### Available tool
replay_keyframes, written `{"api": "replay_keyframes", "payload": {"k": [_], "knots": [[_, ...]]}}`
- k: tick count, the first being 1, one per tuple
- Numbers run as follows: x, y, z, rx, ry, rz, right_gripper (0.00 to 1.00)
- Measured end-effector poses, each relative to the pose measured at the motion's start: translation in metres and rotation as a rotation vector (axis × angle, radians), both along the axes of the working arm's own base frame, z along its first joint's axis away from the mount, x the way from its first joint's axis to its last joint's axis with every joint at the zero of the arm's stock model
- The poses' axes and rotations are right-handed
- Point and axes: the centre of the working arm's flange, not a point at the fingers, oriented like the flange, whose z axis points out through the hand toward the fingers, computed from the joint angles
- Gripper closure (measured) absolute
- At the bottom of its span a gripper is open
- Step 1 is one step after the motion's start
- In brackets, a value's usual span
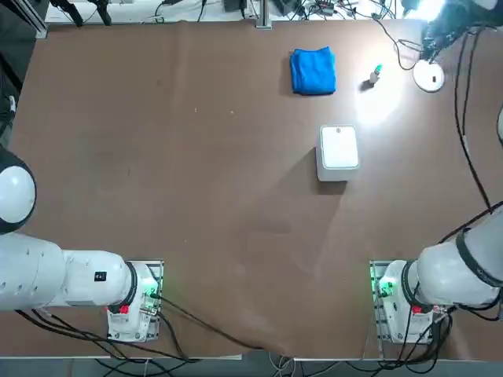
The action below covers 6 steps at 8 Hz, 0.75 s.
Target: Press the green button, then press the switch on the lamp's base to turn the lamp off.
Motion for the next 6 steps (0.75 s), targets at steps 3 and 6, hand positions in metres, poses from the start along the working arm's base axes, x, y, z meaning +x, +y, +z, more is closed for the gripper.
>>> {"api": "replay_keyframes", "payload": {"k": [3,6], "knots": [[-0.032,-0.111,-0.032,0.013,-0.016,0.103,0.99],[-0.026,-0.156,-0.087,-0.042,-0.127,0.121,0.99]]}}
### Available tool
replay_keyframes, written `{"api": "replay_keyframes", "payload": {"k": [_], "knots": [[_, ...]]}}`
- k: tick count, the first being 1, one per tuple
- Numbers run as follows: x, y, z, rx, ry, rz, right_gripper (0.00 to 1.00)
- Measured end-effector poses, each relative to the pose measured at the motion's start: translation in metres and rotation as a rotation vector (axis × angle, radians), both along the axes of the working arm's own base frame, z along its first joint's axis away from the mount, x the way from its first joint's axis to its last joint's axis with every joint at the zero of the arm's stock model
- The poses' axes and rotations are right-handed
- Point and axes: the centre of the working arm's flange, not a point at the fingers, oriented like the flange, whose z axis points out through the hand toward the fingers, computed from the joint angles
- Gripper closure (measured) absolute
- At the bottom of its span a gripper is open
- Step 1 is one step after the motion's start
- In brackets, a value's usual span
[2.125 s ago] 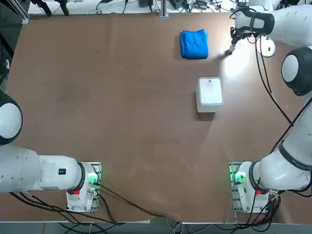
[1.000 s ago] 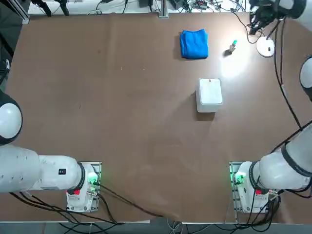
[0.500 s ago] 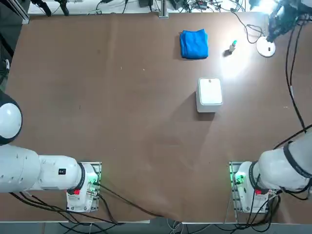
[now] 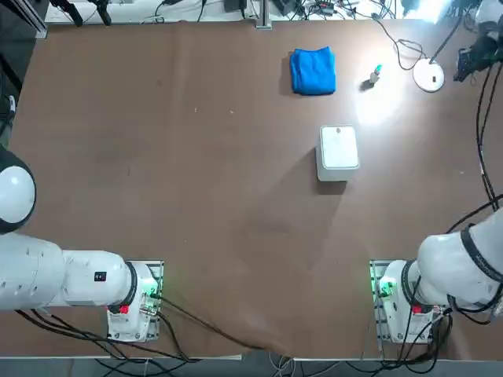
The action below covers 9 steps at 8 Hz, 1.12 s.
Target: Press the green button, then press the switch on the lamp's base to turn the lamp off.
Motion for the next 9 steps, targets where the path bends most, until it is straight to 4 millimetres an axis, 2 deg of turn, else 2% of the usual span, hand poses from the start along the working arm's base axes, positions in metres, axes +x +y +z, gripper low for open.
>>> {"api": "replay_keyframes", "payload": {"k": [2,4,6,9], "knots": [[0.012,-0.001,-0.039,0.007,-0.064,-0.013,0.99],[0.017,-0.003,-0.059,0.004,-0.107,-0.026,0.99],[0.021,-0.003,-0.073,-0.011,-0.141,-0.025,0.99],[0.031,0.014,-0.075,0.019,-0.18,-0.027,0.99]]}}
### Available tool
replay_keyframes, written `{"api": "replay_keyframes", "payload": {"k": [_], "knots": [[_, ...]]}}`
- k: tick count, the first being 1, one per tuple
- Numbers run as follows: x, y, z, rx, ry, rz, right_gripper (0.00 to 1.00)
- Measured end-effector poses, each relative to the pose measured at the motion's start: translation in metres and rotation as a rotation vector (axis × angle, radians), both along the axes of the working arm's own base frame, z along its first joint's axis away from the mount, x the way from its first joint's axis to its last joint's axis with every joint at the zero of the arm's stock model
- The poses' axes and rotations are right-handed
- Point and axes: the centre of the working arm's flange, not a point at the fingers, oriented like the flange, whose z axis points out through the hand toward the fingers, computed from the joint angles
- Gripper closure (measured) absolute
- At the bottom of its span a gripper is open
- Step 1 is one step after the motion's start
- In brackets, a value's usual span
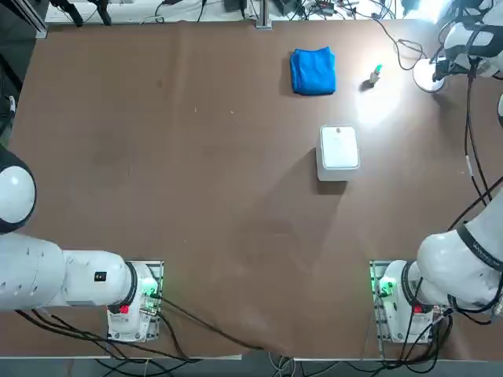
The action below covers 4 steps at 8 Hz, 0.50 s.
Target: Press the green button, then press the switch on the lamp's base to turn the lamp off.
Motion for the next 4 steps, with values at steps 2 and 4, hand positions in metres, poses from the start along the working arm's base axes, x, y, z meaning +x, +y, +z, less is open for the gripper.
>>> {"api": "replay_keyframes", "payload": {"k": [2,4], "knots": [[-0.0001,-0.0011,-0.0029,0.001,-0.005,-0.006,0.99],[0.0001,-0.0032,-0.0088,-0.003,-0.016,-0.012,0.99]]}}
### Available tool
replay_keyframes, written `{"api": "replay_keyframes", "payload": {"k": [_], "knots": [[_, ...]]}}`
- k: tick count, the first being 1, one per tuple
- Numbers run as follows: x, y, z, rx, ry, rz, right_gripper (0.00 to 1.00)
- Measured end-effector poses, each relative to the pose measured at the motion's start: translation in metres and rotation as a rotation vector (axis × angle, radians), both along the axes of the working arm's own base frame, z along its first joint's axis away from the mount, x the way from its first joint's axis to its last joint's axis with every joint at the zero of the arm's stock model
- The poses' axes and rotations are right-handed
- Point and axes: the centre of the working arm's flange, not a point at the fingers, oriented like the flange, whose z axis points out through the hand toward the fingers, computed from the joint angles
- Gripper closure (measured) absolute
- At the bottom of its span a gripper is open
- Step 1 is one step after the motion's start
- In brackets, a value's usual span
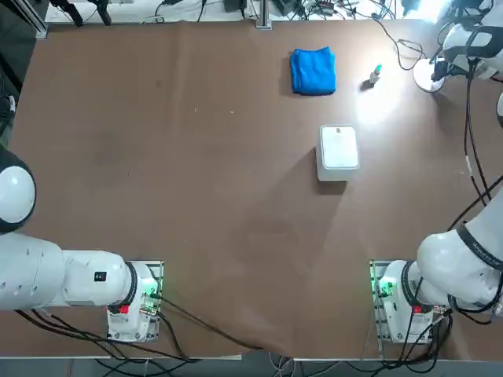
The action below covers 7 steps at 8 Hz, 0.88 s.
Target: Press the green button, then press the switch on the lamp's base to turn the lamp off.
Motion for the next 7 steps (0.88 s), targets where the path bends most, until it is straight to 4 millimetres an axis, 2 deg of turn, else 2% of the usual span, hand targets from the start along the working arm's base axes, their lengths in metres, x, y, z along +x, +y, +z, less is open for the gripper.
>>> {"api": "replay_keyframes", "payload": {"k": [3,7], "knots": [[0.001,-0.001,-0.014,-0.009,-0.015,-0.006,0.99],[0.001,-0.001,-0.015,-0.009,-0.016,-0.007,0.99]]}}
